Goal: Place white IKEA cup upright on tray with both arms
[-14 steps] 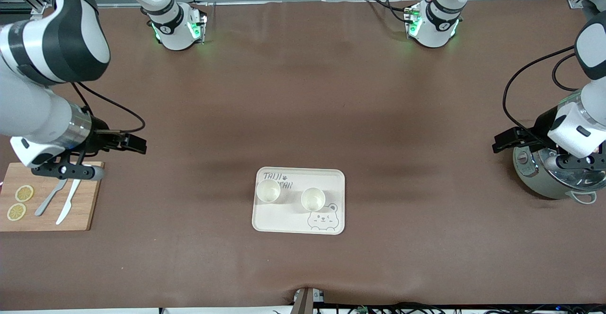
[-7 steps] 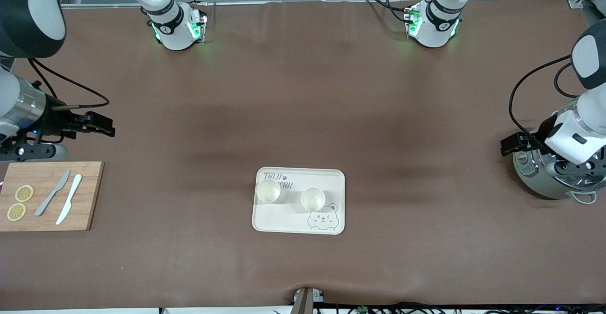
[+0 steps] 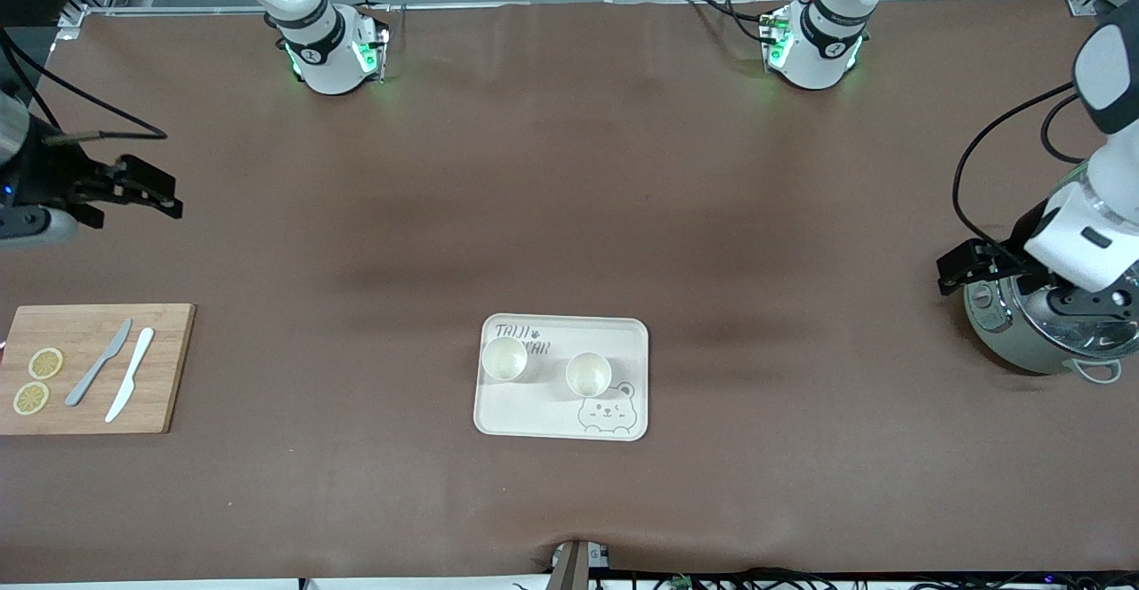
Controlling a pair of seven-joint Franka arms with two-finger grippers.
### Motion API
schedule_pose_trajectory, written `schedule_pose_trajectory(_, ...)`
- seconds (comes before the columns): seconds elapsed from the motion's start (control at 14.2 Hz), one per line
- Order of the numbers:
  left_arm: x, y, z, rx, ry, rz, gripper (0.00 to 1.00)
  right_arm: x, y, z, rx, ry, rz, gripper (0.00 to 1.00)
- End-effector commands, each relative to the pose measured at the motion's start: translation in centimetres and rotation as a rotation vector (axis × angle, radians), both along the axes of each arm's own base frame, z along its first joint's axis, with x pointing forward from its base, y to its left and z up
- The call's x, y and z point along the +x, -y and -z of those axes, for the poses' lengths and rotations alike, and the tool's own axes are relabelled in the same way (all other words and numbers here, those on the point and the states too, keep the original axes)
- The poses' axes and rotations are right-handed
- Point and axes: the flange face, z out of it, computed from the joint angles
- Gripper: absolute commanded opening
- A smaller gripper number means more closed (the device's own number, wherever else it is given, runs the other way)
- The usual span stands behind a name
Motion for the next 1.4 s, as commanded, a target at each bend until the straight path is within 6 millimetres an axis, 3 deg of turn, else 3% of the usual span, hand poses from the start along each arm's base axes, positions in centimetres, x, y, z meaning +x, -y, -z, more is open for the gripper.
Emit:
schedule_pose_trajectory(0.0, -2.7, -0.1, -2.9, -0.01, -0.037, -0.017, 1.0, -2.7, 0.6, -1.6, 0.0, 0.018, -0.041, 1.0)
schedule_pose_trajectory(0.21, -4.4, 0.4, -4.3, -0.021, -0.063, -0.049, 1.0, -3.1, 0.7, -2.3, -0.011, 0.024, -0.046, 1.0)
schedule_pose_trajectory(0.42, -5.2, 2.9, -5.0, -0.022, -0.071, -0.059, 1.0, -3.2, 0.3, -2.8, -0.011, 0.029, -0.055, 1.0)
schedule_pose_trajectory(1.19, -4.8, 1.6, -5.1, -0.032, -0.065, -0.021, 1.0, -2.8, 0.1, -2.6, -0.071, 0.024, -0.055, 1.0)
schedule_pose_trajectory(1.33, -4.8, 1.4, -6.2, -0.035, -0.042, -0.036, 1.0, -2.8, 0.1, -2.5, -0.064, 0.022, -0.054, 1.0)
